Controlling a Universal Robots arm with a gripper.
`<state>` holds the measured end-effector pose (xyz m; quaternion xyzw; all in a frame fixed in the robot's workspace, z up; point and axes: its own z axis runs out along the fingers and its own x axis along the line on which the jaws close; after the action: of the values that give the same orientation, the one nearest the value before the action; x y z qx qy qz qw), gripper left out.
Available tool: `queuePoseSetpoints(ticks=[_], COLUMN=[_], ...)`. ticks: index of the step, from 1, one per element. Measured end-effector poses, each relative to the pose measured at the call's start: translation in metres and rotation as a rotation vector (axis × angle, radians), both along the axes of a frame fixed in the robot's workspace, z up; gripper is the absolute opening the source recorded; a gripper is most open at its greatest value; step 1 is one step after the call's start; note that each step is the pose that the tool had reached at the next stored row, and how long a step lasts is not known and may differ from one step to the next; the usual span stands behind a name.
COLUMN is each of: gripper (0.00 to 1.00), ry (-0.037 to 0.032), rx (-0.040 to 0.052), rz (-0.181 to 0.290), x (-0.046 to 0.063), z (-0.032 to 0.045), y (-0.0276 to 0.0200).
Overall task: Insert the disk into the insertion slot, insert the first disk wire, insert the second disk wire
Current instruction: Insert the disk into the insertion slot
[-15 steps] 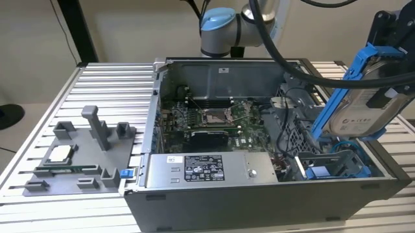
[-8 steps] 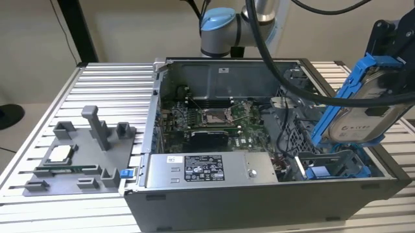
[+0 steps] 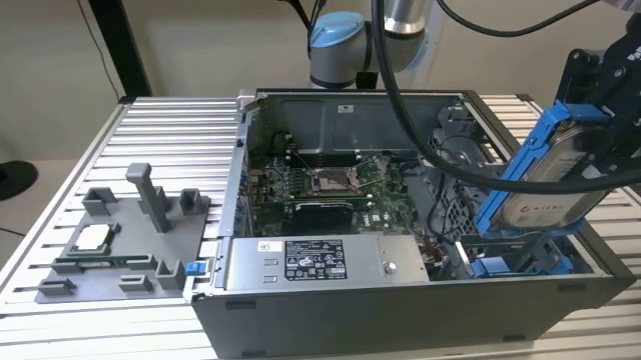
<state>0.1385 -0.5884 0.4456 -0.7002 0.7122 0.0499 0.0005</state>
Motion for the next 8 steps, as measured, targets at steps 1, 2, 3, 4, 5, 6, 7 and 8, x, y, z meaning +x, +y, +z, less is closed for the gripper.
queuePoseSetpoints(ticks=[1,2,3,4,5,6,7,8], gripper=[0.00,0.00,0.00,0.00,0.00,0.00,0.00,0.00], ry=[0.0000,0.0000,0.0000,0.0000,0.0000,0.0000,0.0000,0.0000], rx=[0.0003,0.0001,0.0001,0.0002,0.0000,-0.0001,0.0001,0.0002], rz=[0.000,0.000,0.000,0.000,0.000,0.001,0.002,0.003], x=[0.000,0.000,0.000,0.000,0.000,0.000,0.000,0.000], z=[-0.0019,-0.0033,-0.0051,-0.0068,-0.0085,-0.0100,-0.0117,-0.0131], y=[-0.0004,-0.0007,-0.0010,-0.0012,-0.0012,-0.0012,-0.0012,-0.0013])
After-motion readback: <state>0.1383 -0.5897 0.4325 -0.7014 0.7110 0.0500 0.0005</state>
